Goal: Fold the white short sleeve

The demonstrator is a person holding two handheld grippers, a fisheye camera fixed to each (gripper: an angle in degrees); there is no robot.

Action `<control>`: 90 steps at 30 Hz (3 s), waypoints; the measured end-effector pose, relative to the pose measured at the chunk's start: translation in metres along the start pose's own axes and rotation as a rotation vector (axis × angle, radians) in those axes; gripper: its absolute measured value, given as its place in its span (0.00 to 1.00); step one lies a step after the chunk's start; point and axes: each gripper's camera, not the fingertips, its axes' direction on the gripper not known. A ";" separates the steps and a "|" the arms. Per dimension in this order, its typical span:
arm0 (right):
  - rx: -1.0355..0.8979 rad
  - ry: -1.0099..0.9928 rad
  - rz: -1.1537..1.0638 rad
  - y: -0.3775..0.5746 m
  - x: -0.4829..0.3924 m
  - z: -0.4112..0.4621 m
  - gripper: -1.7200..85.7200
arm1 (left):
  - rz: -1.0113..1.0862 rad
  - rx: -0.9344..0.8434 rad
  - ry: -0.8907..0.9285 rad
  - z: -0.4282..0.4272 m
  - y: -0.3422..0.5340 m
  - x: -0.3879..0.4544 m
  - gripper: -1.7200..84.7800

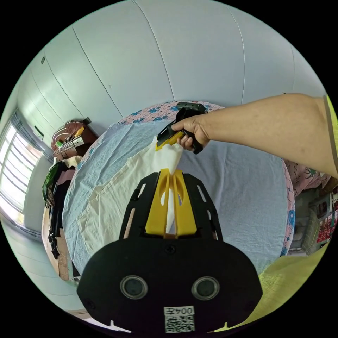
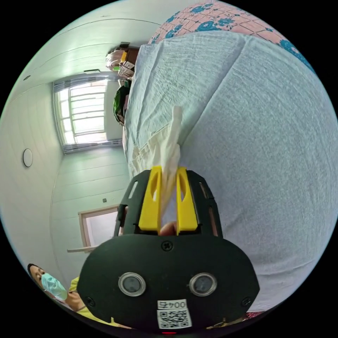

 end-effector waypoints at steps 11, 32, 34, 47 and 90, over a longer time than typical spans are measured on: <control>0.104 0.019 -0.077 0.029 -0.146 0.022 0.08 | -0.312 0.148 0.127 -0.049 0.111 -0.136 0.03; 0.162 0.620 -0.289 0.103 -0.432 0.341 0.08 | -1.220 0.293 0.648 0.020 0.513 -0.465 0.03; 0.168 0.657 -0.294 0.106 -0.439 0.366 0.08 | -1.286 0.308 0.716 0.036 0.541 -0.481 0.03; 0.150 0.882 -0.374 0.137 -0.470 0.506 0.08 | -1.541 0.281 0.838 0.086 0.661 -0.545 0.04; 0.248 1.124 -0.731 0.427 -0.360 0.468 0.03 | -1.430 0.152 0.709 0.058 0.702 -0.625 0.05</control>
